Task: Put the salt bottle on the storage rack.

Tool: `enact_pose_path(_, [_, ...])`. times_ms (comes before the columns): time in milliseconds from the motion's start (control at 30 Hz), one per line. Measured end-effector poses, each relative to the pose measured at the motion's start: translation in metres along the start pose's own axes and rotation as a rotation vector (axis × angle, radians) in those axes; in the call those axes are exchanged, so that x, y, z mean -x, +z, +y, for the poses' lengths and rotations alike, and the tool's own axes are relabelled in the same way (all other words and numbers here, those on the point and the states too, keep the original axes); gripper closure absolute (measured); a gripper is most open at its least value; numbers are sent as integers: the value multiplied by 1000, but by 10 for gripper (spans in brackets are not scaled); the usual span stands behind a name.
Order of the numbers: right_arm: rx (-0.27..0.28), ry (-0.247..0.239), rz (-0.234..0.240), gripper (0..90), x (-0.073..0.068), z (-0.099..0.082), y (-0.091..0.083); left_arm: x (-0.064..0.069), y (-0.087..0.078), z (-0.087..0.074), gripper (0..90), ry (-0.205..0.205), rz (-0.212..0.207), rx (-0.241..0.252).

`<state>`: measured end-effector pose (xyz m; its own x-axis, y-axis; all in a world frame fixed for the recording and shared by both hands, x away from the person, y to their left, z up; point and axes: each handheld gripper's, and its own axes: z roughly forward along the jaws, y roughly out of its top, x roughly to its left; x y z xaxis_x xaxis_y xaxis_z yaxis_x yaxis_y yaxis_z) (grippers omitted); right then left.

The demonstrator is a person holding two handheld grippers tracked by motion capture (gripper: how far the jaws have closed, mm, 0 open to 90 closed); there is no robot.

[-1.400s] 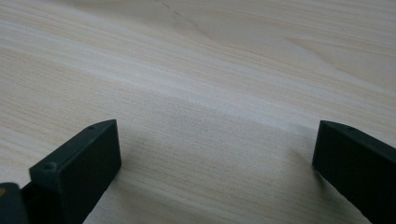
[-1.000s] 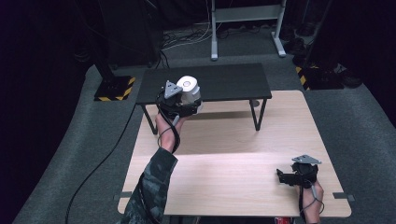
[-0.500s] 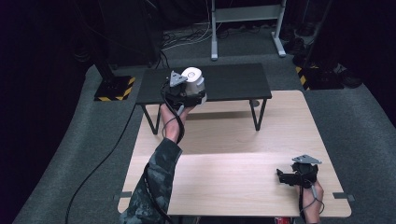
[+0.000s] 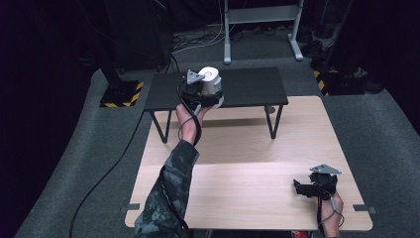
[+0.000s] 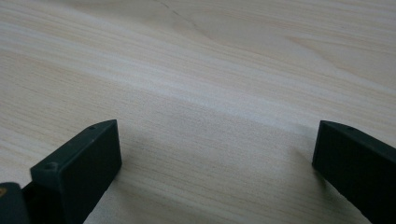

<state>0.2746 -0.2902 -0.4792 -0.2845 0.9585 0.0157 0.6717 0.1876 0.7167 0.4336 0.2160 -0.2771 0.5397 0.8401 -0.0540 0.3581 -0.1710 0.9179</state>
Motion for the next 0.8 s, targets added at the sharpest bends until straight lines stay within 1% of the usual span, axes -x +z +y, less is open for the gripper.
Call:
enact_pose_path(33, [0, 0, 0, 0, 0, 0, 0, 0, 2, 0, 299, -6, -3, 2])
enact_pose_path(267, [0, 3, 2, 0, 0, 0, 0, 4, 12, 6, 300, -5, -4, -4])
enact_pose_path(400, [0, 4, 4, 0, 1, 0, 0, 5, 20, 12, 300, 7, -3, -21])
enact_pose_path(533, [0, 3, 5, 0, 1, 0, 0, 7, 29, 17, 300, 11, 2, -42])
enact_pose_path(700, [2, -1, 6, 0, 1, 0, 0, 10, 37, 23, 300, 19, 8, -51])
enact_pose_path(800, [2, -1, 7, 0, 1, 0, 0, 12, 41, 27, 300, 31, 17, -60])
